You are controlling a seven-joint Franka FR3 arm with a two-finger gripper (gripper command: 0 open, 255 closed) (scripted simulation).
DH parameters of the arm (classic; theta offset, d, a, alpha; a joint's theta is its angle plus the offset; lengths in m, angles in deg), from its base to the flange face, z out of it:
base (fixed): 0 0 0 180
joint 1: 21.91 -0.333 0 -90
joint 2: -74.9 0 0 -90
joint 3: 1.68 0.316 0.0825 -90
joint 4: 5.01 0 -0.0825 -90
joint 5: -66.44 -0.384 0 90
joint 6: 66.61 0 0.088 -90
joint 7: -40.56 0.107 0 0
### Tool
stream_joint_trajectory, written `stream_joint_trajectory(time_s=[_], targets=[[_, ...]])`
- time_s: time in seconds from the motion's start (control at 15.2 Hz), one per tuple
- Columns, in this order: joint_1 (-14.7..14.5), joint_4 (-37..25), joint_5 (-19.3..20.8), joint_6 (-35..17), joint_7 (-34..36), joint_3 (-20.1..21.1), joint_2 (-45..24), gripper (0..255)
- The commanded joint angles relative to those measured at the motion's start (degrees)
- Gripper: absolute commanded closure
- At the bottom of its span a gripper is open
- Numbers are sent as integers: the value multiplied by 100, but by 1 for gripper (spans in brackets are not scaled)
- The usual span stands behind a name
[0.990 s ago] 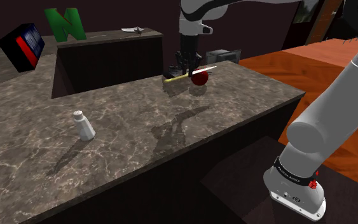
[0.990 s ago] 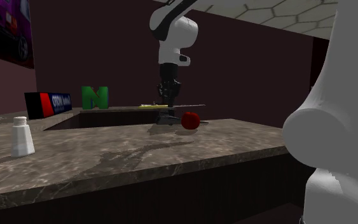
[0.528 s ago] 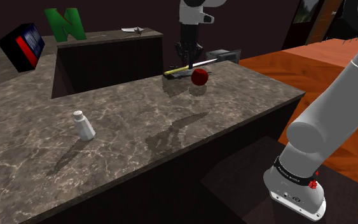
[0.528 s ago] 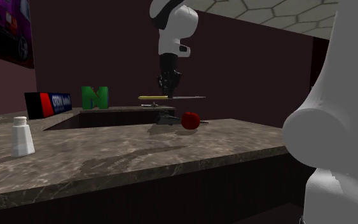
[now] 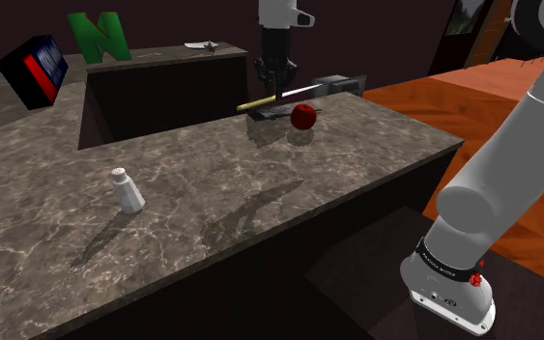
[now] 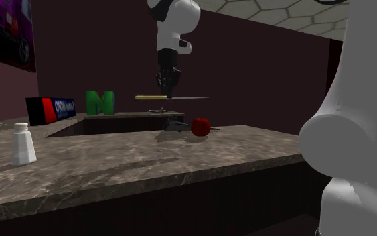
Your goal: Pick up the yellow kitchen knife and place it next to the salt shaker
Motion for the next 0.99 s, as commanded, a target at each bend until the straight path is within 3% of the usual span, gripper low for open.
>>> stream_joint_trajectory(time_s=[0.0,0.53,0.92], targets=[[-127,-180,55,6,309,161,-166,255],[-803,-1250,547,128,1612,758,-1165,255],[-1667,-2618,1219,480,2618,1030,-2318,255]])
